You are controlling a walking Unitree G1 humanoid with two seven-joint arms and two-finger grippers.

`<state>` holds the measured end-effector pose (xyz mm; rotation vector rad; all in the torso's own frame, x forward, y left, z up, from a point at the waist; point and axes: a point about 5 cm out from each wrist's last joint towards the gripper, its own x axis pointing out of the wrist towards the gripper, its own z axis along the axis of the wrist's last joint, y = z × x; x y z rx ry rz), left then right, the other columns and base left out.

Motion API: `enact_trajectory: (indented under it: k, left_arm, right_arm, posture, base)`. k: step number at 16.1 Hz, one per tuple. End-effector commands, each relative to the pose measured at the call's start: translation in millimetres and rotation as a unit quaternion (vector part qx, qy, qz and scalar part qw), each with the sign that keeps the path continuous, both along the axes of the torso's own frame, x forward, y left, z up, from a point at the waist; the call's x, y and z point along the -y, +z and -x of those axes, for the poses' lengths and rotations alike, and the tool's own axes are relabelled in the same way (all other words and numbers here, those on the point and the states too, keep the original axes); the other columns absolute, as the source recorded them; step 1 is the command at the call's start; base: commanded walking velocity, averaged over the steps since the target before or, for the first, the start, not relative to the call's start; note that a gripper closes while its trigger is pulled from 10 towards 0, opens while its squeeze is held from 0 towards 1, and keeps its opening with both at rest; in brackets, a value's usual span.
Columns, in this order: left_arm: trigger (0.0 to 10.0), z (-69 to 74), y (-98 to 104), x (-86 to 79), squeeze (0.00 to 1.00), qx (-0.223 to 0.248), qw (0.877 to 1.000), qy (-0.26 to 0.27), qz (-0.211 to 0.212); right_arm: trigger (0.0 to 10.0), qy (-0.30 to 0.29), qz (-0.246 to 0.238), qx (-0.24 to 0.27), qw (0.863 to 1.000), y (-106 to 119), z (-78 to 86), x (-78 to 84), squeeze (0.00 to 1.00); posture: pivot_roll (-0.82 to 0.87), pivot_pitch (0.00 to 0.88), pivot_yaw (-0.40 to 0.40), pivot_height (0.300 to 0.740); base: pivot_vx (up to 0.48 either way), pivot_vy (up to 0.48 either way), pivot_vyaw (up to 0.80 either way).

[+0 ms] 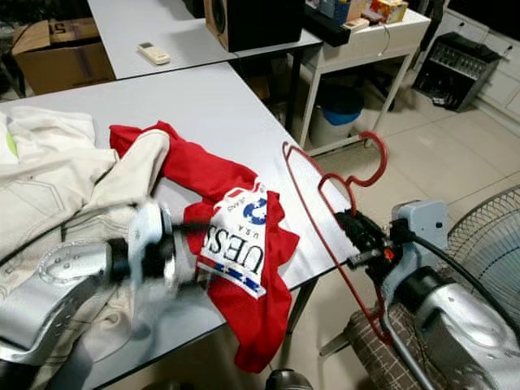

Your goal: Hang hanger

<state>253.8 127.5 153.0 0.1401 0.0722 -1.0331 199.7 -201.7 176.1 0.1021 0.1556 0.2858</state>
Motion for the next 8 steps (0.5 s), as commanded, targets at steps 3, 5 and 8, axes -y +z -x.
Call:
enact_trajectory:
  k: [3,5,8]
  left_arm:
    - [10.0,-6.9,4,-10.1,0.00,0.000,0.994,0.103,0.028]
    - [10.0,-11.1,7,-7.5,0.00,0.000,0.988,0.146,0.053]
    - [10.0,-13.5,5,-0.2,0.00,-0.002,0.987,0.154,0.052]
  right_arm:
    - [10.0,-0.069,-0.016,0.002,0.998,-6,-2.8,-3.0,0.00]
    - [10.0,-0.091,-0.030,0.002,0.995,-12,1.9,-12.6,0.00]
    - [10.0,-0.105,-0.029,-0.006,0.994,-18,6.2,-22.7,0.00]
  posture:
    - [-0.08,0.056,-0.018,0.740]
    - [-0.08,0.059,0.005,0.740]
    - [-0.09,0.060,0.033,0.740]
  base:
    - [0.000,0.000,0.00]
    - [0.000,0.000,0.00]
    - [-0.284,0.000,0.00]
